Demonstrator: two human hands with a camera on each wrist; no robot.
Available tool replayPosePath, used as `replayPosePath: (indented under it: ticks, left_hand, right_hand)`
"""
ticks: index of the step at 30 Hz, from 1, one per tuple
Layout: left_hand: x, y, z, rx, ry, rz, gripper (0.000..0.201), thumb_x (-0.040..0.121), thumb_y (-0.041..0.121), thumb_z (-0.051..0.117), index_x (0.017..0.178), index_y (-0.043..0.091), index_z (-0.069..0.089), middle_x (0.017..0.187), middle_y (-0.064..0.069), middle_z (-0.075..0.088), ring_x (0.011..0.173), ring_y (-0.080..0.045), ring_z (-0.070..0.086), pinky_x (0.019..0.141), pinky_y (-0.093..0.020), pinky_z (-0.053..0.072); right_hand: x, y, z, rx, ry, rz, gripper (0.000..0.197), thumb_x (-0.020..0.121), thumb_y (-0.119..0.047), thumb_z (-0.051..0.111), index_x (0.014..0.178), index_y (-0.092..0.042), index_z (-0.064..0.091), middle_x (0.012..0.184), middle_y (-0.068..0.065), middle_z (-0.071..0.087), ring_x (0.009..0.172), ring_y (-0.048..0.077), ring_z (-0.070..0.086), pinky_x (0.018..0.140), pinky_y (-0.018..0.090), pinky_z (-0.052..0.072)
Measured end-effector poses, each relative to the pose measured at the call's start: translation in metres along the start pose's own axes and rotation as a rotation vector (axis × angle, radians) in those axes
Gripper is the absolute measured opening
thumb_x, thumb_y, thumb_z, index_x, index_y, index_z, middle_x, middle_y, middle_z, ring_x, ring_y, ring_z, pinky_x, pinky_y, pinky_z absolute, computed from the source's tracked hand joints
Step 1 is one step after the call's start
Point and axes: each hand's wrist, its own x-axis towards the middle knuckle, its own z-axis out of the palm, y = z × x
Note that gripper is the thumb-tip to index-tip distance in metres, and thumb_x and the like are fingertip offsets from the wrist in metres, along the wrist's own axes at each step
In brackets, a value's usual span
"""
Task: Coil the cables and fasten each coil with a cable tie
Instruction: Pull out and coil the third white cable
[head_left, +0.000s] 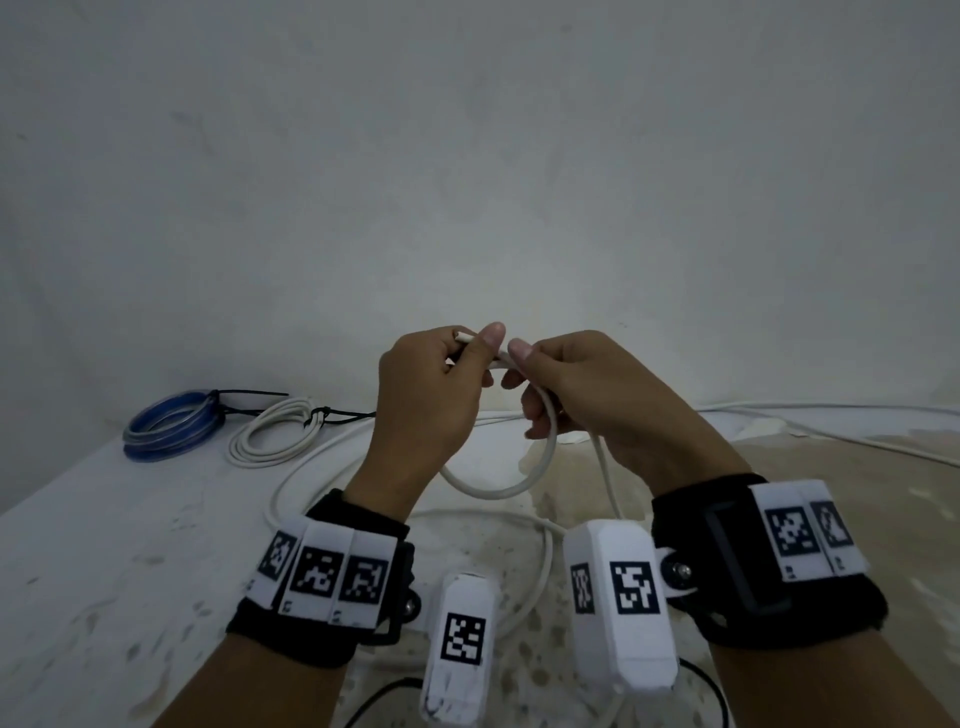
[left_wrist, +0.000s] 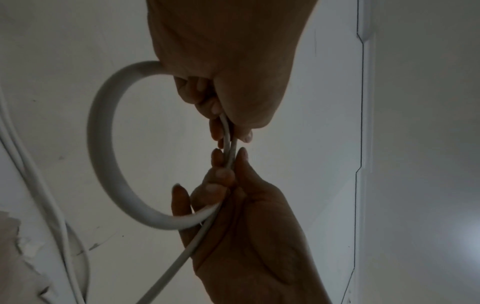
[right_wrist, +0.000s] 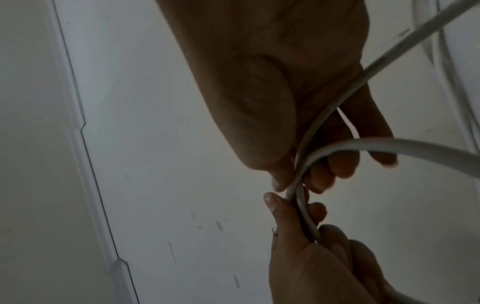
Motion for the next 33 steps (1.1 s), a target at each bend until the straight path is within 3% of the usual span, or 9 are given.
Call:
replayPosePath:
  ticks: [8, 12, 24, 28, 31, 33]
  left_hand:
    - [-0.0011, 0.0016, 0.0014, 0.043, -0.017, 0.039, 0.033, 0.096, 0.038, 0.057, 0.071, 0.023, 0.072, 0.059, 0.01, 0.064, 0.064, -0.001, 0.061, 0.06, -0.008, 0.04]
    - [-0.0009, -0.0015, 0.0021, 0.046, -0.004, 0.024, 0.037, 0.096, 0.039, 0.056, 0.075, 0.016, 0.075, 0.06, 0.01, 0.064, 0.063, 0.003, 0.061, 0.059, -0.006, 0.039]
    - [0.0004, -0.0043, 0.0022, 0.055, -0.041, 0.01, 0.035, 0.097, 0.038, 0.056, 0.077, 0.017, 0.076, 0.06, 0.009, 0.065, 0.057, 0.002, 0.057, 0.055, -0.006, 0.035]
    - [-0.0001, -0.0044, 0.0041, 0.038, -0.059, 0.007, 0.034, 0.097, 0.038, 0.055, 0.074, 0.022, 0.074, 0.061, 0.01, 0.065, 0.054, 0.002, 0.055, 0.057, -0.011, 0.036]
    - [-0.0005, -0.0012, 0.0048, 0.016, -0.098, -0.023, 0.031, 0.096, 0.04, 0.056, 0.073, 0.028, 0.07, 0.064, 0.009, 0.066, 0.051, 0.0, 0.053, 0.06, -0.021, 0.042]
    - [-0.001, 0.0038, 0.0025, 0.04, -0.145, -0.059, 0.026, 0.094, 0.047, 0.056, 0.086, 0.027, 0.071, 0.077, 0.01, 0.069, 0.063, 0.001, 0.059, 0.067, -0.028, 0.05]
  right_hand:
    - [-0.0003, -0.0013, 0.0014, 0.065, -0.056, 0.064, 0.044, 0.1, -0.044, 0.049, 0.082, -0.011, 0.071, 0.055, -0.004, 0.052, 0.052, 0.012, 0.051, 0.065, 0.031, 0.056]
    - [0.0014, 0.0, 0.0069, 0.051, -0.025, 0.084, 0.042, 0.102, -0.042, 0.046, 0.075, -0.014, 0.063, 0.045, -0.011, 0.041, 0.044, 0.008, 0.04, 0.06, 0.029, 0.048]
    - [0.0039, 0.0024, 0.0088, 0.163, -0.04, 0.156, 0.036, 0.102, -0.035, 0.047, 0.075, -0.014, 0.057, 0.046, -0.008, 0.037, 0.042, 0.009, 0.034, 0.052, 0.026, 0.041]
    - [0.0064, 0.0041, 0.0078, 0.168, -0.027, 0.15, 0.035, 0.102, -0.035, 0.048, 0.076, -0.013, 0.057, 0.046, -0.008, 0.037, 0.042, 0.009, 0.034, 0.052, 0.026, 0.04]
    - [0.0059, 0.0036, 0.0054, 0.181, -0.021, 0.154, 0.034, 0.102, -0.034, 0.049, 0.076, -0.013, 0.057, 0.045, -0.009, 0.036, 0.042, 0.009, 0.032, 0.051, 0.025, 0.041]
    - [0.0035, 0.003, 0.0029, 0.208, 0.007, 0.162, 0.034, 0.102, -0.033, 0.049, 0.075, -0.014, 0.056, 0.045, -0.009, 0.036, 0.041, 0.009, 0.032, 0.051, 0.025, 0.04]
